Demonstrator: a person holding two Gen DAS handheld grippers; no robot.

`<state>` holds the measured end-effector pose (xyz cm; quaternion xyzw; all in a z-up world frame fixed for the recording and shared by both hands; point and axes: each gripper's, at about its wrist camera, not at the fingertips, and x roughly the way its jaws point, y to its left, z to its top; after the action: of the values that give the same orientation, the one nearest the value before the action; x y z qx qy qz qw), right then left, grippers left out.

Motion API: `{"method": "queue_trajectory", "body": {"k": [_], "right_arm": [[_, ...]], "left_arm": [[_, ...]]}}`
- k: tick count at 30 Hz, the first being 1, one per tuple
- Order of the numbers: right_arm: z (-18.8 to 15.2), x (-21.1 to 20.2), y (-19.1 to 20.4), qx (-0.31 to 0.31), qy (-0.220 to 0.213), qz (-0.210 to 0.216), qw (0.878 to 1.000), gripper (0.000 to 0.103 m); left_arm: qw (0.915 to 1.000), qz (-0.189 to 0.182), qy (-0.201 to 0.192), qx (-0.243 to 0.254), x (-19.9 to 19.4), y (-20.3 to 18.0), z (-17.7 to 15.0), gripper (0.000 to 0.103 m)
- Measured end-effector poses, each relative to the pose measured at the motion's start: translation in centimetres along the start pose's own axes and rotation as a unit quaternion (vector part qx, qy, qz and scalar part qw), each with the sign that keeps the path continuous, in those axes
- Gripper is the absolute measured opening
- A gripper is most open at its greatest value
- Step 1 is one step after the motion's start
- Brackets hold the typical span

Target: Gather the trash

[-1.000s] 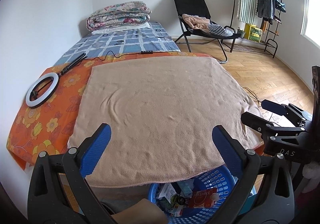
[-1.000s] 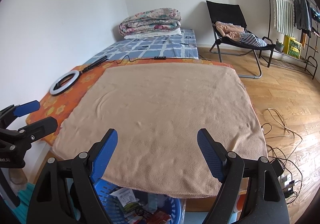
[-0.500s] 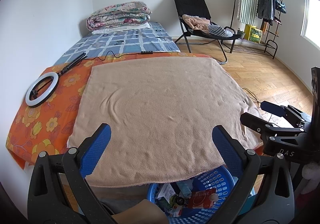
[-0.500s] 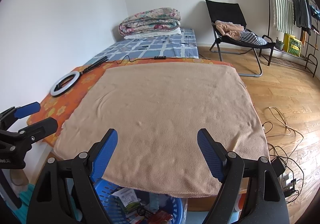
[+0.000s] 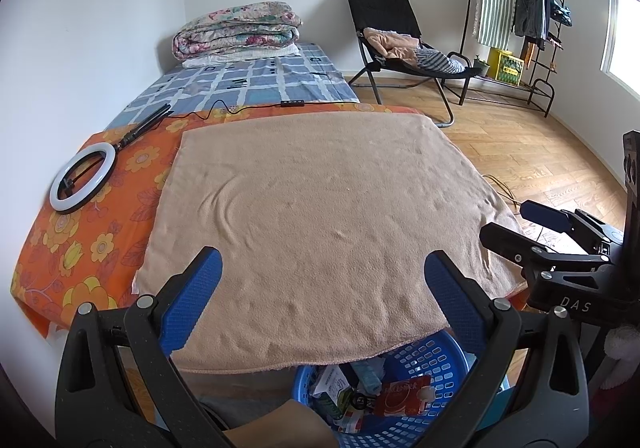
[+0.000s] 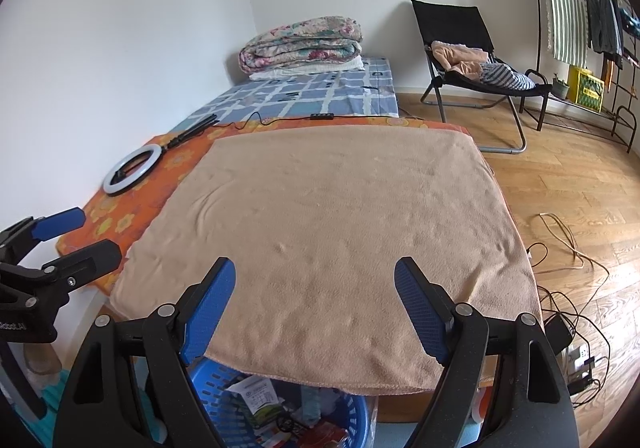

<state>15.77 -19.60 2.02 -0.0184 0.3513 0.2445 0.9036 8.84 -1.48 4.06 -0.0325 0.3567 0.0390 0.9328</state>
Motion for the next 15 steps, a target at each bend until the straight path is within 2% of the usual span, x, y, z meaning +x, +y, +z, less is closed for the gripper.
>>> {"method": "queue_trajectory", "body": {"k": [15], "right_arm": [[-0.13, 0.07, 0.23, 0.003, 0.002, 0.003, 1.000, 0.082]], "left_arm": [[1.0000, 0.001, 0.000, 0.000, -0.01, 0.01, 0.04, 0.103]]}}
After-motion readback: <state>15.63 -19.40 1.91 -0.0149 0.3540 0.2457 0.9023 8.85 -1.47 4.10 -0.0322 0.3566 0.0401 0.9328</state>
